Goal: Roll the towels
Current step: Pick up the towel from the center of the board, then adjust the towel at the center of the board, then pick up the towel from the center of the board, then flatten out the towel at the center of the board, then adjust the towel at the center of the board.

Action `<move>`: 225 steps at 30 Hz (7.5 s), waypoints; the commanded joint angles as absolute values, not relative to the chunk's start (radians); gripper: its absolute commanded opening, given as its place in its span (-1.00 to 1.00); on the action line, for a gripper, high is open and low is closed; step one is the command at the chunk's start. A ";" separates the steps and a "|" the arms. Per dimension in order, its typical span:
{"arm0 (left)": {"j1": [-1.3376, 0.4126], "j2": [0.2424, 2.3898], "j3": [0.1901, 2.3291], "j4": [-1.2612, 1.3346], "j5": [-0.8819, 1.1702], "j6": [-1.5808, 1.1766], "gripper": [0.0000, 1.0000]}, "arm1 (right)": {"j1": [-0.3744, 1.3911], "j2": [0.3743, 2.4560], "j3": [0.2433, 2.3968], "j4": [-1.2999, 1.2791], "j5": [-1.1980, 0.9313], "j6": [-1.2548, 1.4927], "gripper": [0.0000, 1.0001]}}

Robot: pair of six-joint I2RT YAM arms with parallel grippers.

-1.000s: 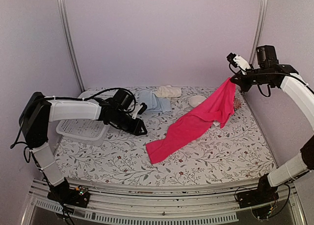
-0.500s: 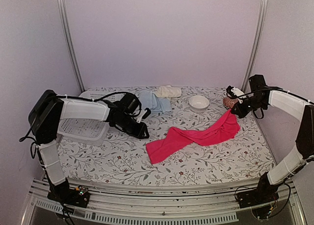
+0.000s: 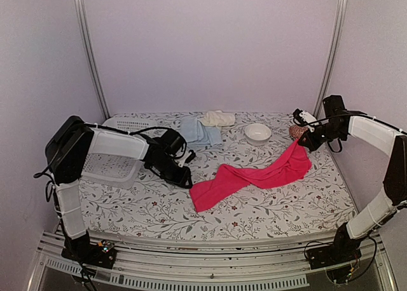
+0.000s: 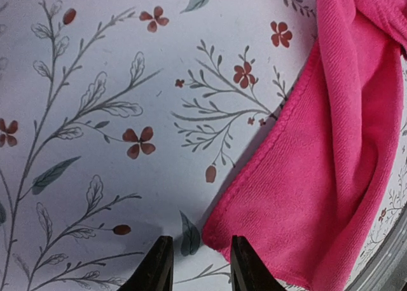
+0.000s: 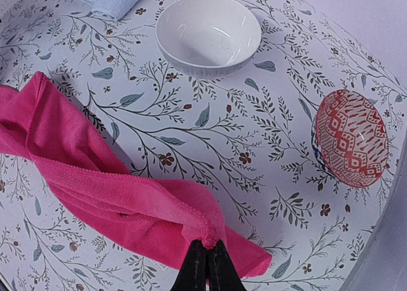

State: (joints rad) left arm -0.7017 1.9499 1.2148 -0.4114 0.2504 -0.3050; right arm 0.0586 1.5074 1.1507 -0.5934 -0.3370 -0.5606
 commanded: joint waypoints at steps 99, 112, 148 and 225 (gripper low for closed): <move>-0.671 2.026 1.392 -0.632 -0.074 -0.245 -0.27 | -0.060 1.434 0.919 -0.455 -0.534 -0.523 -0.95; -0.673 2.075 1.408 -0.650 -0.096 -0.233 -0.37 | -0.060 1.443 0.919 -0.455 -0.539 -0.526 -0.95; -0.601 1.396 1.453 -0.438 -0.261 -0.080 -1.00 | -0.114 1.520 1.763 -0.784 -0.427 -0.470 -0.95; -0.523 2.048 1.629 -0.534 -0.152 -0.163 -0.03 | -0.065 1.716 1.145 -0.724 -0.400 -0.534 -0.38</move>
State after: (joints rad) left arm -0.5674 1.9366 1.5135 -0.5037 -0.1131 -0.1757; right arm -0.0677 1.6222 1.0809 -0.7643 -0.4232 -0.5629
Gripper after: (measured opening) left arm 0.486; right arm 0.330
